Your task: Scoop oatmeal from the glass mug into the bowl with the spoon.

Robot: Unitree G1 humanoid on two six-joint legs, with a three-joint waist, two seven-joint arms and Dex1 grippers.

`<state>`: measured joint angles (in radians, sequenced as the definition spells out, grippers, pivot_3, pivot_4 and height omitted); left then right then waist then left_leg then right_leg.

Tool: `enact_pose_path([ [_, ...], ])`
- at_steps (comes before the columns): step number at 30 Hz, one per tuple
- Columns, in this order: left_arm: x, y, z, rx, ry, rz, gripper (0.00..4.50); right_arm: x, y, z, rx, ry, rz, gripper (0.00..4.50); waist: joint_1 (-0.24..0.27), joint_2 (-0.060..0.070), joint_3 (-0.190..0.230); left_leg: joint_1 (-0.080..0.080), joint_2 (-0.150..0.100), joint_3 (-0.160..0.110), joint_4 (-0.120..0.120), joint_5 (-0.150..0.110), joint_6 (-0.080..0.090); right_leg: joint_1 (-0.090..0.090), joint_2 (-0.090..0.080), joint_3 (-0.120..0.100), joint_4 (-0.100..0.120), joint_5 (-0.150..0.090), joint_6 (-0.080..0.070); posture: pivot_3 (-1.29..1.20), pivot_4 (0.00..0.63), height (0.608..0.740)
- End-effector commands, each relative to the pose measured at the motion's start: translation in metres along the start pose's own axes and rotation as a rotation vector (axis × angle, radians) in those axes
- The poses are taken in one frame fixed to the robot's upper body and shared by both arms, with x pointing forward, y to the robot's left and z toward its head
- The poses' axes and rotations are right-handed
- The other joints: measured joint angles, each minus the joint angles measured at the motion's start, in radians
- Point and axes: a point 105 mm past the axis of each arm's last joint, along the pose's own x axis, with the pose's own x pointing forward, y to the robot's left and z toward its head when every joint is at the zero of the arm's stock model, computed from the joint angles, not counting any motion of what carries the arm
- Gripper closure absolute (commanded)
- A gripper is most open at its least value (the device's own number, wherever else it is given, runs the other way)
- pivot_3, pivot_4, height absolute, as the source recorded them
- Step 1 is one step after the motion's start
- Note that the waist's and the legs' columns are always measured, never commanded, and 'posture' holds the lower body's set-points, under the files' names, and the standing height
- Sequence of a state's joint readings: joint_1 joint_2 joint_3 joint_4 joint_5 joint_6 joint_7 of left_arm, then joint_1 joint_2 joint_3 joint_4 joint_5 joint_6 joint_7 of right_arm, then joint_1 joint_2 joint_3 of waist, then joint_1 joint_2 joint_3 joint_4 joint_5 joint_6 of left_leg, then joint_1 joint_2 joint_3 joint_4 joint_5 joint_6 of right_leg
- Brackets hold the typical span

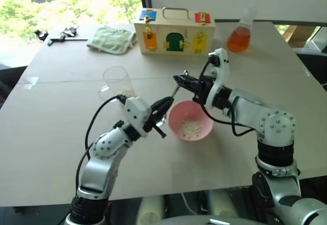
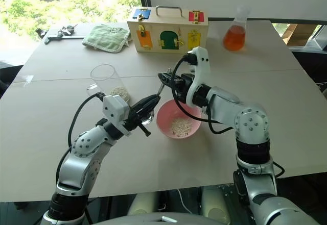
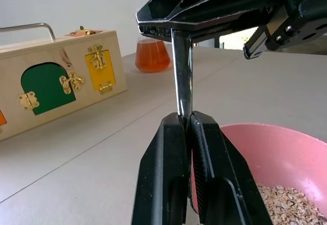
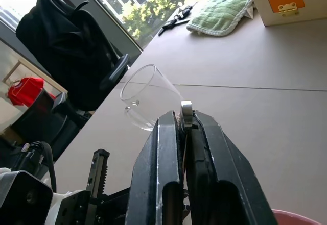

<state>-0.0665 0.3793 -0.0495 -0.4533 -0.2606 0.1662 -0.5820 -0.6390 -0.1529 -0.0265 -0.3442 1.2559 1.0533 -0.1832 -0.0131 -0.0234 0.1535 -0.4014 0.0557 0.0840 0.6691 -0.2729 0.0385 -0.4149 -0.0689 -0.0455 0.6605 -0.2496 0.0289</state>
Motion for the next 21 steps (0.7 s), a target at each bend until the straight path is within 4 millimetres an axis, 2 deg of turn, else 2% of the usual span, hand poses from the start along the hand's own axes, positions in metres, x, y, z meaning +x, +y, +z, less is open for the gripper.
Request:
enact_pose_path([
  [1,0.001,0.005,0.012,0.017,-0.027,0.031,4.5,-0.006,0.009,0.009,-0.019,-0.023,0.04,4.39,0.0,0.0,0.0,0.0,0.0,0.0,0.0,0.0,0.0,0.0,0.0,0.0,0.0,0.0,0.0,0.0,0.15,0.74],
  [6,0.0,-0.001,0.013,-0.05,-0.023,0.011,4.5,-0.004,0.011,0.012,0.005,-0.031,0.044,4.39,0.0,0.0,0.0,0.0,0.0,0.0,0.0,0.0,0.0,0.0,0.0,0.0,0.0,0.0,0.0,0.0,0.15,0.74],
  [9,-0.004,0.004,0.019,-0.024,-0.031,0.06,3.4,-0.004,0.01,0.014,0.024,-0.039,0.04,4.5,0.0,0.0,0.0,0.0,0.0,0.0,0.0,0.0,0.0,0.0,0.0,0.0,0.0,0.0,0.0,0.0,0.15,0.74],
  [12,-0.01,0.019,0.035,0.074,-0.076,0.17,2.15,-0.004,0.009,0.018,0.05,-0.051,0.036,4.5,0.0,0.0,0.0,0.0,0.0,0.0,0.0,0.0,0.0,0.0,0.0,0.0,0.0,0.0,0.0,0.0,0.15,0.74],
  [14,-0.019,0.022,0.047,0.139,-0.112,0.236,1.36,-0.004,0.007,0.02,0.063,-0.056,0.03,4.5,-0.001,0.0,0.0,0.0,0.0,0.0,0.0,0.0,0.0,0.0,0.0,0.0,0.0,0.0,0.0,0.0,0.15,0.74],
  [16,-0.035,0.024,0.043,0.248,-0.075,0.327,1.36,-0.004,0.005,0.023,0.069,-0.058,0.026,4.5,-0.003,0.0,0.0,0.0,0.0,0.0,0.0,0.0,0.0,0.0,0.0,0.001,-0.001,0.0,0.0,0.0,0.15,0.74],
  [18,-0.053,0.032,0.032,0.284,-0.017,0.447,1.36,-0.004,0.001,0.026,0.066,-0.058,0.02,4.5,-0.003,0.001,0.0,0.0,0.0,0.002,-0.001,0.0,0.0,0.0,-0.001,0.002,-0.001,0.0,0.0,0.0,0.15,0.74],
  [21,-0.077,0.049,0.011,0.176,0.044,0.657,1.36,-0.003,-0.003,0.029,0.062,-0.059,0.012,4.5,0.002,0.001,0.0,0.0,0.0,0.001,-0.001,0.0,0.0,0.0,-0.001,0.002,-0.002,0.0,0.0,0.0,0.15,0.74],
])
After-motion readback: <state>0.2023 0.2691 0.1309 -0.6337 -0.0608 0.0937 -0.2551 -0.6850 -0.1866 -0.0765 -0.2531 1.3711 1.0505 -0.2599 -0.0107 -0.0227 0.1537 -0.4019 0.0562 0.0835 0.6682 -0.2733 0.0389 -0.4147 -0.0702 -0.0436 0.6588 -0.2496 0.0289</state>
